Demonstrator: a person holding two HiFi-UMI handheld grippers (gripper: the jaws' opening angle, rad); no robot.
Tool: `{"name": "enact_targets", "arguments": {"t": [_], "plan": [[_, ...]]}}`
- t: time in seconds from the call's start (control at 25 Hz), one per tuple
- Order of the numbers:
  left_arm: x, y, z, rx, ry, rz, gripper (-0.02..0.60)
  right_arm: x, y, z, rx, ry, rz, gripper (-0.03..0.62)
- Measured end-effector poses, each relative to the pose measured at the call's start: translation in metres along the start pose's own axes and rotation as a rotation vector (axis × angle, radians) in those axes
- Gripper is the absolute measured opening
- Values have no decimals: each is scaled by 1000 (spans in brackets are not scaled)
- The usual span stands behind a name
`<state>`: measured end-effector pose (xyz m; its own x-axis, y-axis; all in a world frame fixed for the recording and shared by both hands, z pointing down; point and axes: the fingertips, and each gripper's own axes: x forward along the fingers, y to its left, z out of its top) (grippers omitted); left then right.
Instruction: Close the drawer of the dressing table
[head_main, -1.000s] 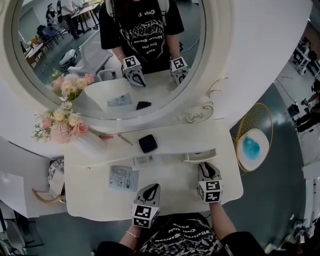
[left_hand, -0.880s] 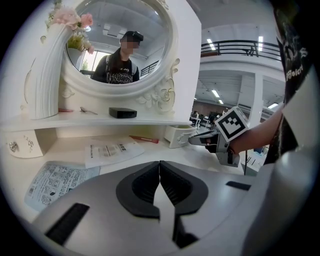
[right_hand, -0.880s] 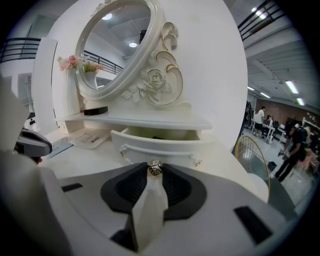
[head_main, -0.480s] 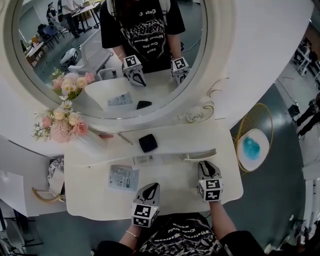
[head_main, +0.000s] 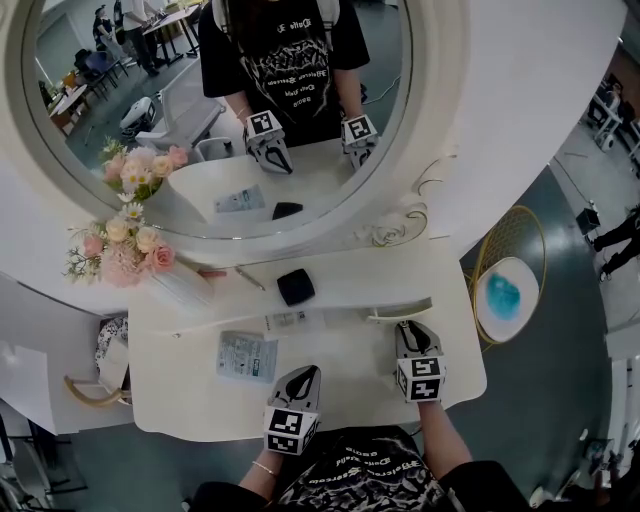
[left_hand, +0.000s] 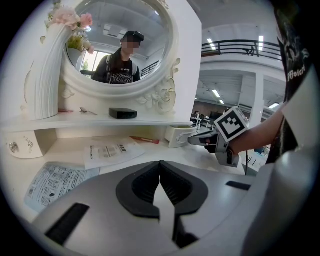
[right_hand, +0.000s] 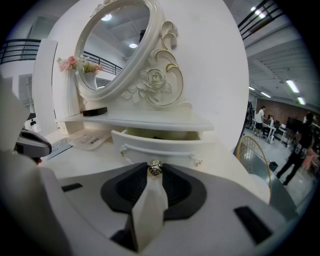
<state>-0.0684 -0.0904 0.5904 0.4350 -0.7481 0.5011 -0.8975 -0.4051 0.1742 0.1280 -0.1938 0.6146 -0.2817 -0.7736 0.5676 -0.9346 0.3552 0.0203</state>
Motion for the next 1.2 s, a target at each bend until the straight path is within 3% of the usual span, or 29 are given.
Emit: {"name": "enact_targets", "arguments": {"t": [1.2], "plan": [[-4, 6, 0, 0, -5, 31, 17, 6, -1, 4, 12, -4, 3, 103]]}}
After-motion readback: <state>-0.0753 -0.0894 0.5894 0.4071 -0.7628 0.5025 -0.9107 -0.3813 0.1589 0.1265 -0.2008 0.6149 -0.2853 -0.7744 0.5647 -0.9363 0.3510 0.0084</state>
